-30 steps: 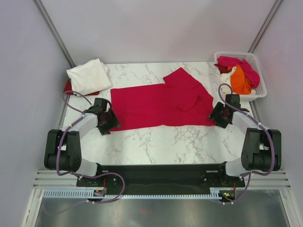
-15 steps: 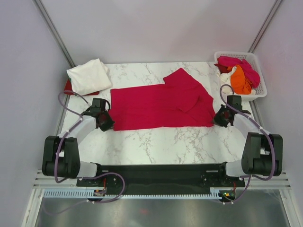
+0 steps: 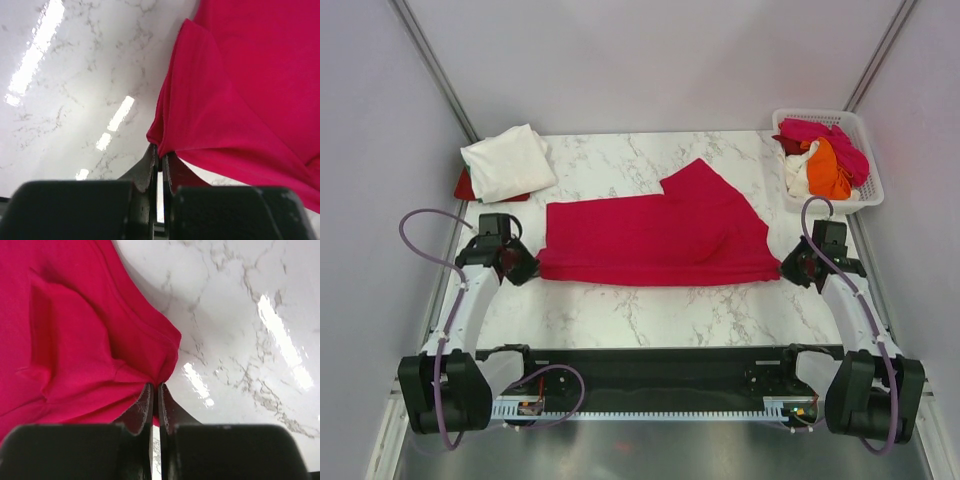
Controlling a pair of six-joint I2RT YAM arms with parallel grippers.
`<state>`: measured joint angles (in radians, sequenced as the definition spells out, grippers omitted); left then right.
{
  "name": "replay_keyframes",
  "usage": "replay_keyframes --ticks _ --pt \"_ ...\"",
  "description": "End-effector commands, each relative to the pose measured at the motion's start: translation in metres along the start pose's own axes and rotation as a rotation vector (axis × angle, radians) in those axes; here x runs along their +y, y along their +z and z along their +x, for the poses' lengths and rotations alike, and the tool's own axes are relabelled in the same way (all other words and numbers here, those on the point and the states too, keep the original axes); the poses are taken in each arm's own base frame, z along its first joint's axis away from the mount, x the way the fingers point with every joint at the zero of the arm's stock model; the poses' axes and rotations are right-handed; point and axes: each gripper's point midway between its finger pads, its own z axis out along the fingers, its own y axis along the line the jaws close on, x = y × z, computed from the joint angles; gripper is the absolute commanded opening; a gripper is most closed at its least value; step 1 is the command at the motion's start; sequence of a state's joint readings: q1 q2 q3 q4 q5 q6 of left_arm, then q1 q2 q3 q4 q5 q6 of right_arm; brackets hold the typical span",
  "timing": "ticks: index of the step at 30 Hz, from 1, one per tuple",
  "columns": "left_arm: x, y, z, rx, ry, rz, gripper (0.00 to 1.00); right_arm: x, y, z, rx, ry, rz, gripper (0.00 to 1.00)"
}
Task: Fold and stack the t-shirts
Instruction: Fold the tshirt
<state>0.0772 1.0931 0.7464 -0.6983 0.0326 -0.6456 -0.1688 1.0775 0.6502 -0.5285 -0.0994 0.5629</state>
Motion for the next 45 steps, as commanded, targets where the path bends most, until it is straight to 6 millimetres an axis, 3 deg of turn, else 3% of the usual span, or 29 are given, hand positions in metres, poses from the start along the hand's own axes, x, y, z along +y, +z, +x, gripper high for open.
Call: replay_keyframes --ticks 1,2,3,5,6,7,8,10,11,13,17,20,21,22,23,27,32,36,40,45 --pt "-0.013 -0.028 0.001 0.016 0.011 0.072 0.06 -0.009 -0.009 0.009 -0.012 0.045 0.017 0.06" --pt "-0.017 -0.033 0.004 0.027 0.012 0.095 0.11 -0.009 -0.012 0.013 -0.001 0.052 0.01 0.09" --pt "-0.021 -0.042 0.006 0.034 0.024 0.125 0.29 -0.006 -0.015 0.014 -0.005 0.055 -0.011 0.18" --pt "-0.026 -0.052 0.014 0.072 0.026 0.165 0.46 -0.006 -0.02 0.016 -0.009 0.067 -0.016 0.34" --pt "-0.028 -0.056 0.016 0.075 0.048 0.181 0.62 -0.005 -0.022 0.015 -0.016 0.072 -0.019 0.45" --pt "-0.025 -0.063 0.021 0.084 0.061 0.183 0.68 -0.003 -0.026 0.013 -0.029 0.078 -0.024 0.68" --pt "-0.022 -0.066 0.022 0.08 0.076 0.174 0.72 -0.001 -0.029 0.012 -0.03 0.084 -0.03 0.78" --pt "-0.021 -0.074 0.021 0.062 0.124 0.183 0.84 0.005 -0.036 0.003 -0.063 0.088 -0.052 0.89" --pt "-0.023 -0.08 0.022 0.059 0.147 0.206 0.89 0.007 -0.039 0.0 -0.075 0.083 -0.057 0.9" --pt "-0.022 -0.083 0.014 0.014 0.174 0.198 0.89 0.017 -0.05 -0.015 -0.123 0.063 -0.087 0.91" --pt "-0.04 -0.076 0.006 0.009 0.19 0.274 0.87 0.063 -0.058 -0.032 -0.161 0.003 -0.296 0.88" --pt "-0.053 -0.053 0.012 0.075 0.181 0.298 0.83 0.092 -0.042 -0.021 -0.082 -0.088 -0.337 0.83" --pt "-0.057 -0.04 0.011 0.095 0.17 0.293 0.81 0.111 -0.041 -0.01 -0.049 -0.153 -0.361 0.81" --pt "-0.061 -0.033 0.014 0.105 0.181 0.292 0.81 0.114 -0.026 -0.001 0.005 -0.175 -0.326 0.77" --pt "-0.063 -0.025 0.013 0.11 0.172 0.287 0.8 0.123 -0.022 0.004 0.02 -0.2 -0.332 0.75" --pt "-0.062 0.02 0.014 0.161 0.141 0.24 0.77 0.119 0.016 0.011 0.06 -0.195 -0.283 0.68" --pt "-0.06 0.049 0.015 0.215 0.11 0.192 0.72 0.111 0.054 0.01 0.088 -0.223 -0.195 0.67" --pt "-0.054 0.064 0.015 0.218 0.08 0.137 0.72 0.093 0.086 0.019 0.124 -0.22 -0.107 0.69" --pt "-0.042 0.08 0.01 0.204 0.07 0.052 0.73 0.078 0.107 0.021 0.132 -0.213 -0.05 0.7" --pt "-0.04 0.108 -0.004 0.199 0.053 -0.025 0.73 0.069 0.123 0.001 0.096 -0.207 0.007 0.71"
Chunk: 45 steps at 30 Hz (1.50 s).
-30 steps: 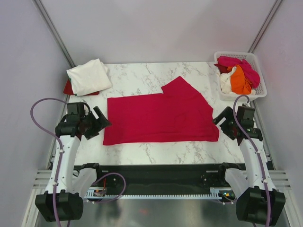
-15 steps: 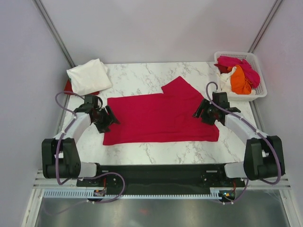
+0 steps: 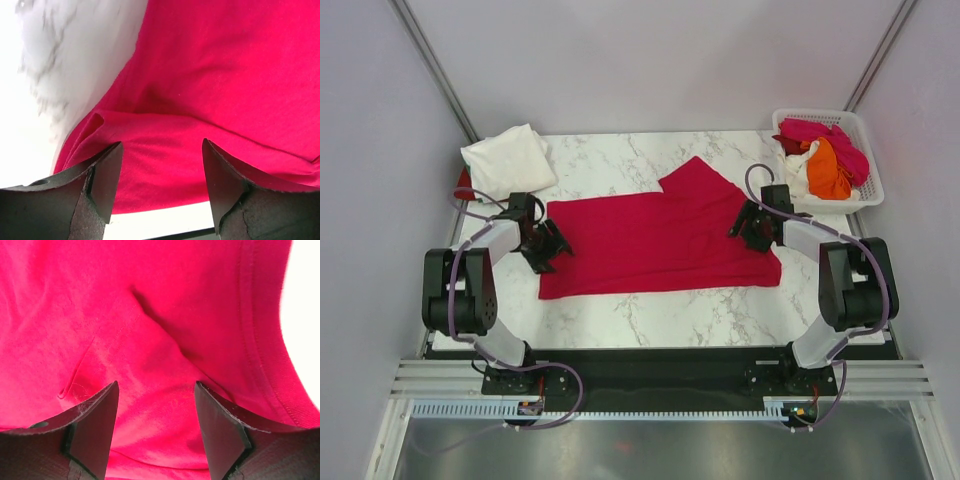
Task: Fold and stack the t-shirts
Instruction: Fold the tshirt
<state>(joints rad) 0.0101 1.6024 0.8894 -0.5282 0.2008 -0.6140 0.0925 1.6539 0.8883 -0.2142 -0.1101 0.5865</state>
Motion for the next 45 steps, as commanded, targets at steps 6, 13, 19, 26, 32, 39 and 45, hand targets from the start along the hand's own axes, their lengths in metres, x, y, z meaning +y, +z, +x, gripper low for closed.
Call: replay_keyframes --ticks 6,13,19,26,32,39,45 --pt "0.002 0.025 -0.037 -0.075 -0.03 -0.077 0.72 -0.03 0.017 -0.021 -0.037 0.005 0.126 0.73" --pt "-0.035 -0.028 -0.028 -0.111 0.097 0.074 0.79 0.006 -0.025 -0.045 -0.117 -0.065 0.061 0.83" --pt "-0.054 -0.097 -0.045 -0.225 0.37 0.101 0.84 0.09 -0.074 -0.106 -0.235 -0.156 -0.157 0.9" --pt "-0.019 -0.095 -0.036 -0.317 0.386 -0.068 0.82 0.142 -0.009 -0.174 -0.28 -0.247 -0.165 0.88" --pt "-0.034 -0.097 -0.033 -0.344 0.474 -0.096 0.8 0.175 0.078 -0.207 -0.291 -0.317 -0.154 0.86" --pt "-0.043 -0.093 -0.019 -0.332 0.531 -0.091 0.8 0.197 0.143 -0.206 -0.385 -0.409 -0.058 0.87" --pt "-0.045 -0.088 -0.014 -0.313 0.549 -0.093 0.8 0.195 0.161 -0.198 -0.437 -0.407 0.006 0.88"
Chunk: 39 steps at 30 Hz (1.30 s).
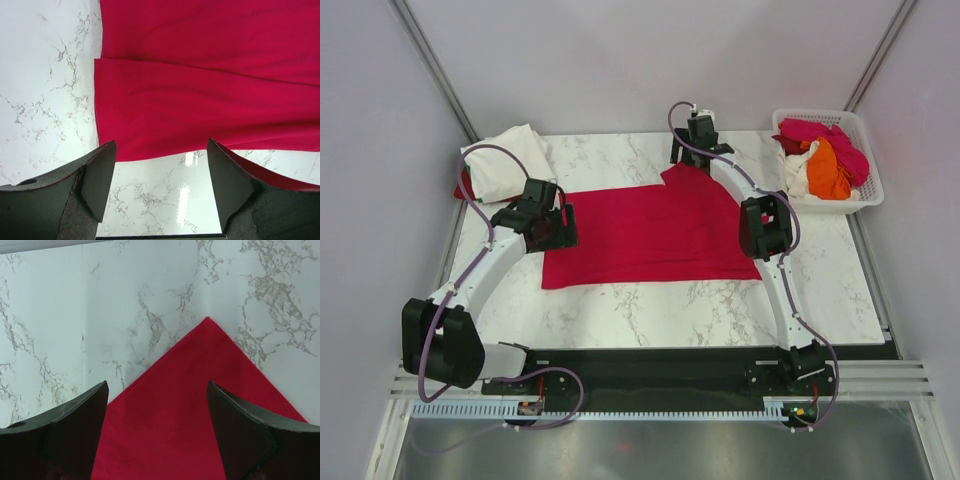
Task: Fold and stack the t-shirts
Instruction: Fold the tshirt
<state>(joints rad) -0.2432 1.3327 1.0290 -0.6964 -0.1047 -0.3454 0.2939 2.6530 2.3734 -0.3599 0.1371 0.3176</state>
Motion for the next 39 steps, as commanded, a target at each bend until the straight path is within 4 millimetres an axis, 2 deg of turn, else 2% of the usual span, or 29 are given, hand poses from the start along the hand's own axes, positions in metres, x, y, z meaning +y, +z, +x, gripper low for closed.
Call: replay_keyframes --ticks 1,4,5,9,12,14,15,16,18,19,21,22,24,25,26,27,29,30,31,32,33,34,35,36,37,38,39 --pt "0.005 0.001 -0.002 -0.012 0.045 -0.026 0.8 -0.011 0.007 -0.008 -0.063 -0.012 0.076 0.87" --pt "0.004 0.002 -0.002 -0.01 0.047 -0.022 0.8 -0.015 0.009 -0.005 -0.067 -0.017 0.104 0.87" --pt "0.004 0.002 -0.002 -0.008 0.048 -0.021 0.8 -0.023 0.01 -0.005 -0.076 -0.02 0.148 0.87" --pt "0.004 0.003 0.0 -0.001 0.05 -0.02 0.8 -0.03 0.008 -0.028 -0.152 -0.008 0.191 0.87" --pt "0.003 0.003 0.0 -0.003 0.051 -0.02 0.8 -0.027 0.016 -0.022 -0.144 -0.003 0.178 0.85" --pt "0.004 0.004 0.0 0.002 0.05 -0.022 0.8 -0.029 0.027 0.002 -0.089 -0.006 0.178 0.79" --pt "0.004 0.005 0.0 0.002 0.052 -0.022 0.8 -0.023 0.025 -0.007 -0.106 0.002 0.166 0.75" --pt "0.004 0.006 0.001 0.006 0.052 -0.024 0.8 -0.023 0.026 -0.004 -0.098 0.002 0.164 0.67" --pt "0.004 0.006 0.0 0.006 0.052 -0.024 0.8 -0.021 0.027 0.001 -0.087 0.015 0.156 0.57" --pt "0.003 0.007 0.001 0.008 0.054 -0.025 0.8 -0.02 0.028 0.002 -0.083 0.014 0.148 0.47" --pt "0.004 0.008 0.002 0.012 0.056 -0.028 0.8 -0.021 0.027 0.004 -0.071 0.016 0.15 0.38" --pt "0.004 0.008 0.002 0.012 0.056 -0.03 0.8 -0.02 0.027 0.005 -0.066 0.018 0.149 0.26" --pt "0.007 0.008 0.0 0.007 0.055 -0.045 0.8 -0.022 0.026 0.013 -0.046 0.021 0.152 0.1" --pt "0.007 0.008 -0.002 0.003 0.054 -0.051 0.8 -0.02 0.022 0.009 -0.053 0.023 0.149 0.0" --pt "0.007 0.011 -0.002 0.011 0.051 -0.056 0.8 -0.02 0.022 0.007 -0.063 0.025 0.147 0.0" --pt "0.004 0.01 -0.009 -0.001 0.043 -0.049 0.8 -0.023 0.023 0.016 -0.047 0.018 0.154 0.0" --pt "0.0 0.012 -0.016 -0.001 0.036 -0.039 0.8 -0.031 0.014 0.004 -0.073 0.014 0.193 0.0" --pt "-0.003 0.014 -0.026 -0.008 0.025 -0.037 0.8 -0.039 0.012 0.014 -0.053 0.0 0.227 0.0" --pt "-0.003 0.015 -0.032 -0.014 0.018 -0.041 0.8 -0.042 0.0 0.002 -0.075 0.002 0.244 0.0" --pt "-0.002 0.015 -0.04 -0.026 0.003 -0.055 0.8 -0.048 -0.003 0.0 -0.09 0.009 0.257 0.0" --pt "-0.007 0.019 -0.056 -0.038 0.0 -0.056 0.8 -0.064 -0.014 0.002 -0.087 0.016 0.307 0.0" --pt "-0.008 0.021 -0.065 -0.049 -0.001 -0.061 0.8 -0.071 -0.019 0.002 -0.089 0.026 0.323 0.0" --pt "-0.013 0.019 -0.087 -0.088 -0.003 -0.064 0.79 -0.081 -0.021 0.017 -0.076 0.037 0.341 0.0" --pt "-0.015 0.024 -0.095 -0.092 -0.004 -0.069 0.79 -0.088 -0.025 0.013 -0.085 0.054 0.34 0.0" --pt "-0.016 0.042 -0.097 -0.062 0.0 -0.085 0.78 -0.089 -0.032 0.004 -0.102 0.07 0.328 0.0" --pt "-0.016 0.048 -0.105 -0.064 0.005 -0.095 0.78 -0.089 -0.034 0.001 -0.112 0.076 0.321 0.0" --pt "-0.022 0.046 -0.127 -0.101 0.002 -0.087 0.76 -0.093 -0.036 0.004 -0.105 0.074 0.322 0.0"
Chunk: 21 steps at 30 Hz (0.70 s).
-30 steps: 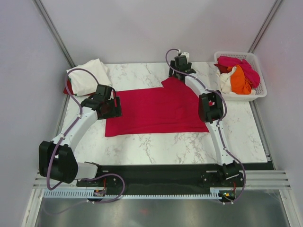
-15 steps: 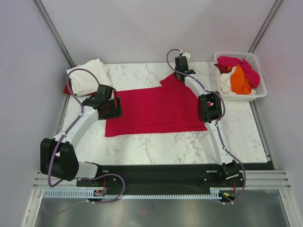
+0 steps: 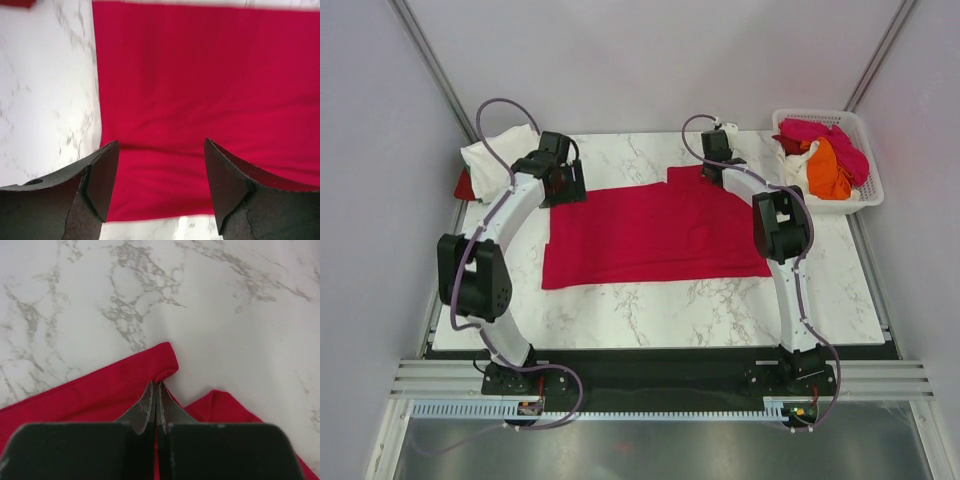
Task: Fold and stack the t-shirts
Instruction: Fold the tshirt
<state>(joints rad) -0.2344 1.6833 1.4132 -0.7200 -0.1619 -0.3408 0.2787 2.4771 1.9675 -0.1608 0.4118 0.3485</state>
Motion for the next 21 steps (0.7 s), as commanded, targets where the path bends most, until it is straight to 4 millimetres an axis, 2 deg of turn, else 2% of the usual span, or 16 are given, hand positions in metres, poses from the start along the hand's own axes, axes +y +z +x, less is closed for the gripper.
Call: replay_keyframes --ticks 1,2,3,4,5,6,7,8,11,14,17,19,21 --pt "-0.004 0.029 -0.039 -0.039 0.022 -0.045 0.75 -0.029 -0.01 -0.024 -0.04 0.044 0.041 0.0" --pt "-0.006 0.036 -0.045 -0.04 0.045 -0.046 0.74 -0.031 -0.011 -0.026 -0.044 0.046 0.044 0.0" --pt "-0.011 0.039 -0.063 -0.069 0.056 -0.044 0.73 -0.037 -0.01 -0.025 -0.04 0.05 0.049 0.0" --pt "-0.01 0.061 -0.059 -0.037 0.08 -0.065 0.72 -0.037 -0.012 -0.029 -0.044 0.058 0.037 0.0" --pt "-0.006 0.072 -0.062 -0.033 0.105 -0.095 0.72 -0.04 -0.011 -0.028 -0.043 0.062 0.037 0.0" --pt "-0.006 0.075 -0.076 -0.053 0.101 -0.097 0.71 -0.042 -0.011 -0.028 -0.042 0.058 0.043 0.0" --pt "-0.004 0.082 -0.074 -0.031 0.102 -0.104 0.7 -0.046 -0.01 -0.029 -0.046 0.062 0.055 0.0" --pt "0.002 0.099 -0.068 0.007 0.092 -0.112 0.69 -0.048 -0.01 -0.029 -0.041 0.067 0.049 0.0" --pt "0.015 0.11 -0.063 0.032 0.069 -0.153 0.68 -0.056 -0.01 -0.032 -0.043 0.083 0.057 0.0" --pt "0.033 0.116 -0.05 0.059 0.056 -0.219 0.66 -0.051 -0.011 -0.034 -0.043 0.092 0.017 0.0" --pt "0.038 0.121 -0.056 0.059 0.036 -0.198 0.66 -0.045 -0.01 -0.032 -0.036 0.097 -0.012 0.0" --pt "0.043 0.133 -0.056 0.076 0.024 -0.187 0.66 -0.044 -0.009 -0.031 -0.034 0.096 -0.019 0.0" --pt "0.044 0.137 -0.065 0.065 0.006 -0.161 0.65 -0.04 -0.009 -0.03 -0.029 0.095 -0.036 0.0"
